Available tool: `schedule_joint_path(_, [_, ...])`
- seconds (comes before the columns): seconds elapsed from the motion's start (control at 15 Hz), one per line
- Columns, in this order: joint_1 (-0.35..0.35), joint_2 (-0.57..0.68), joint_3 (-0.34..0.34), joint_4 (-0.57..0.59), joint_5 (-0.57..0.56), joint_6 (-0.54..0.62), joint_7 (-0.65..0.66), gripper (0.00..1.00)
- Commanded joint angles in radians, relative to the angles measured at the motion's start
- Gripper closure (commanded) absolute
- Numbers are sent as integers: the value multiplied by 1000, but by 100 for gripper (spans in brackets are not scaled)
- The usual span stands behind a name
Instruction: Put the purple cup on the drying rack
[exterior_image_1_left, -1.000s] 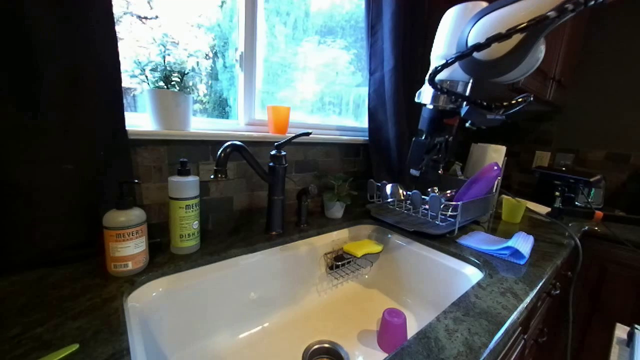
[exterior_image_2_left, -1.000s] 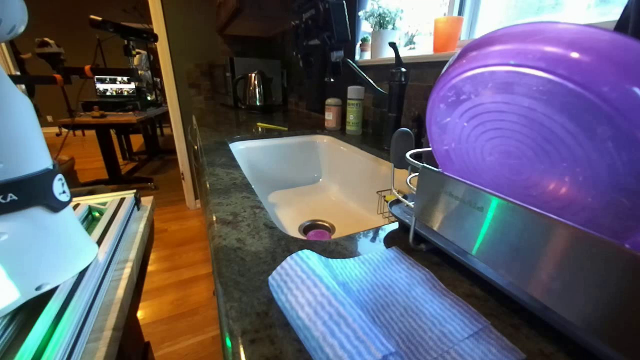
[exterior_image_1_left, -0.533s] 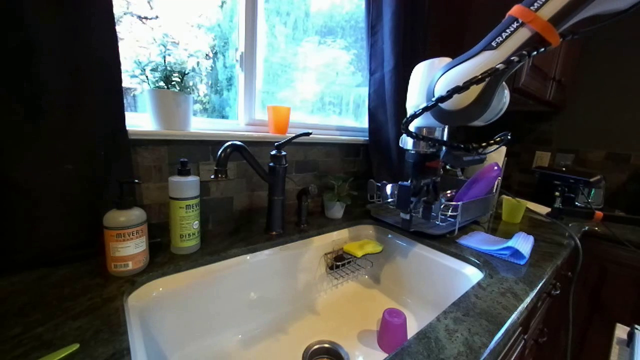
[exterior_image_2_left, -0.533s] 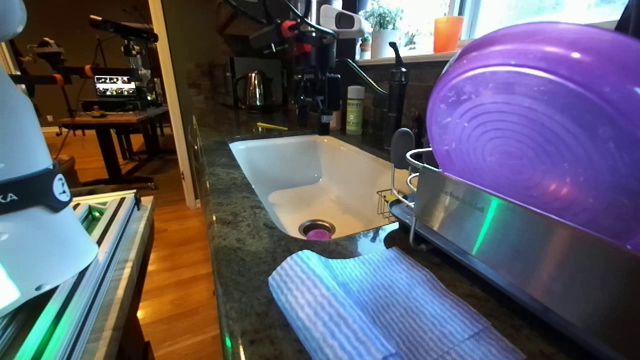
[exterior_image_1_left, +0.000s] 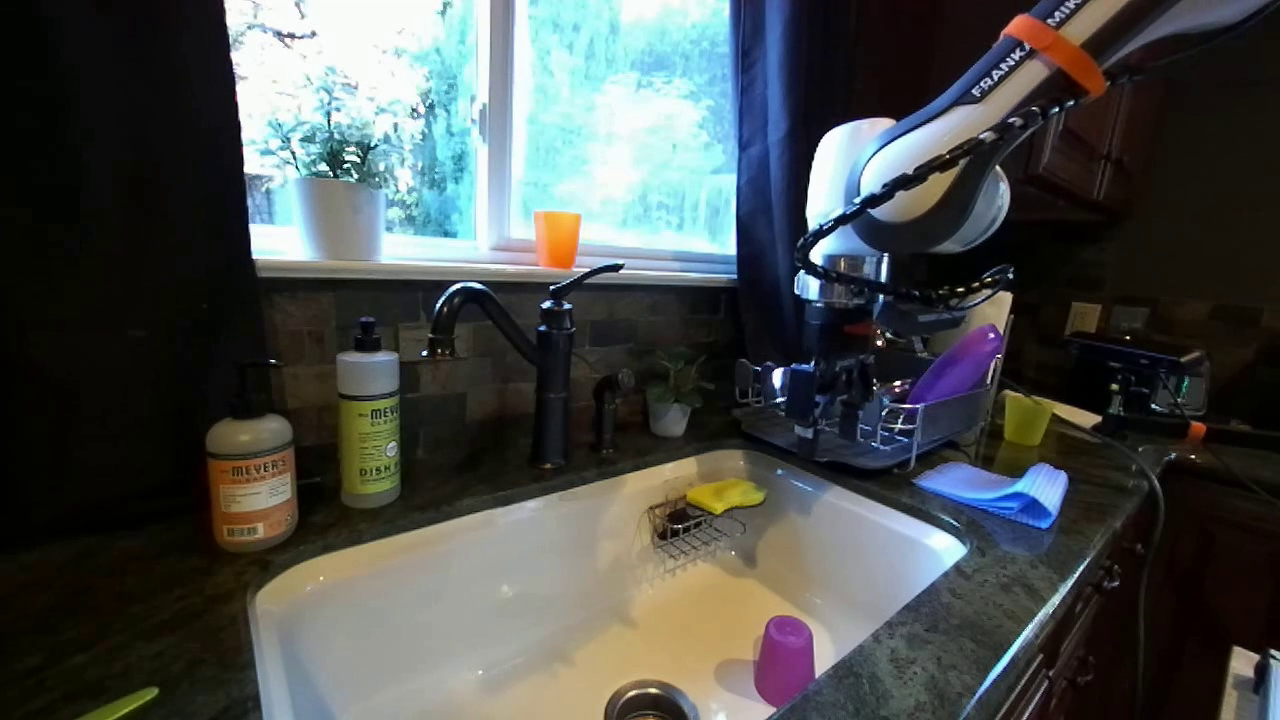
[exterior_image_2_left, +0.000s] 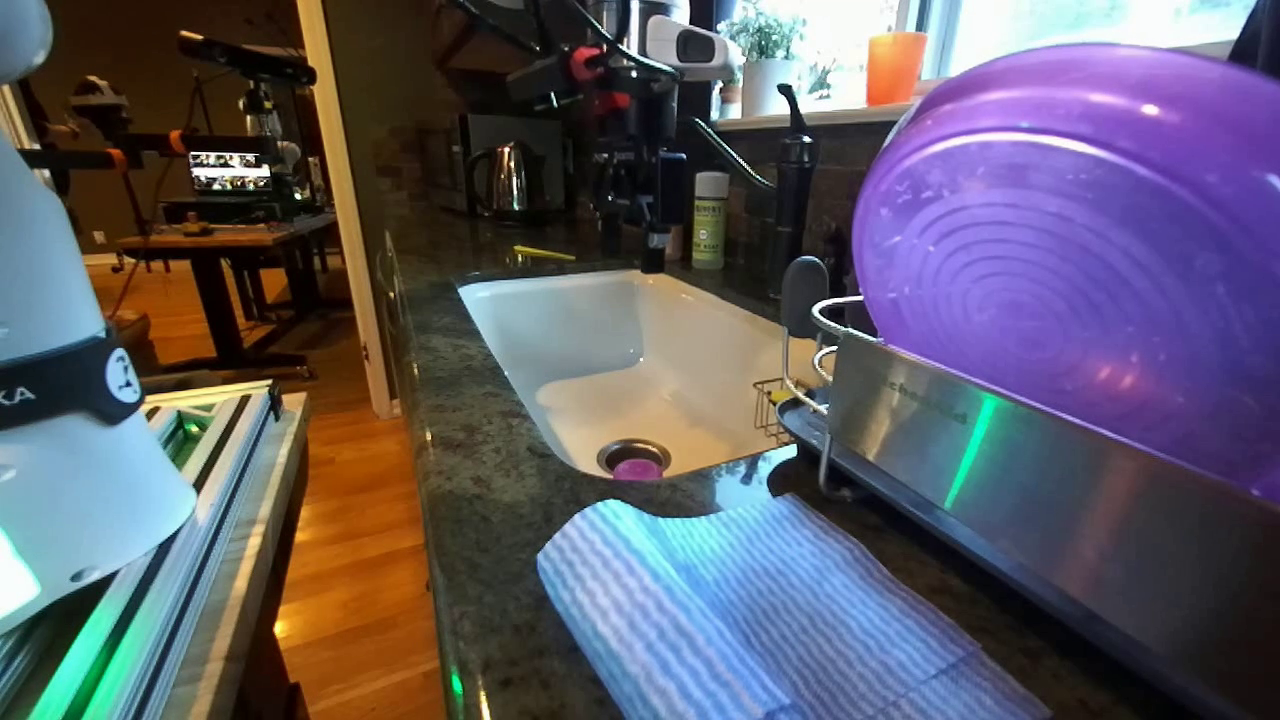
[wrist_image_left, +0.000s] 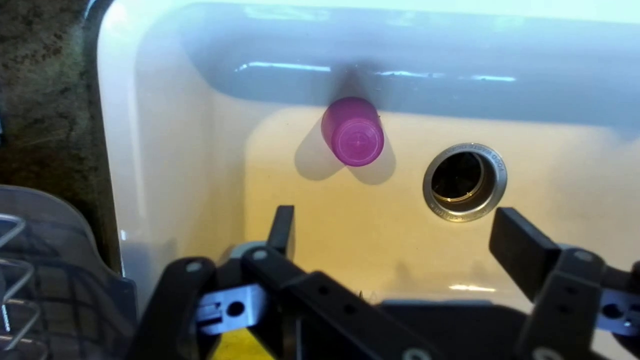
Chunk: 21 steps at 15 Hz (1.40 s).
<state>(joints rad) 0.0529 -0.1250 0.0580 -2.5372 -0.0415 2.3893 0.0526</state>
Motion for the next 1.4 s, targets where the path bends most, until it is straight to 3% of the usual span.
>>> schedule_joint_path(0.0, [-7,106,-19,14,28,113,-60,0])
schedule_joint_path(0.4, [-34,359,-16,74,90,281,-240,0])
schedule_joint_path(0.67, [-31,480,14,121,101,264,-185,0])
schedule_joint_path(0.93, [-33,478,17,111,71,258,-190,0])
schedule_joint_path(1.07, [24,509,-43,125,-18,284,-85,0])
schedule_joint_path(1.33, [60,617,-63,158,-79,377,-13,0])
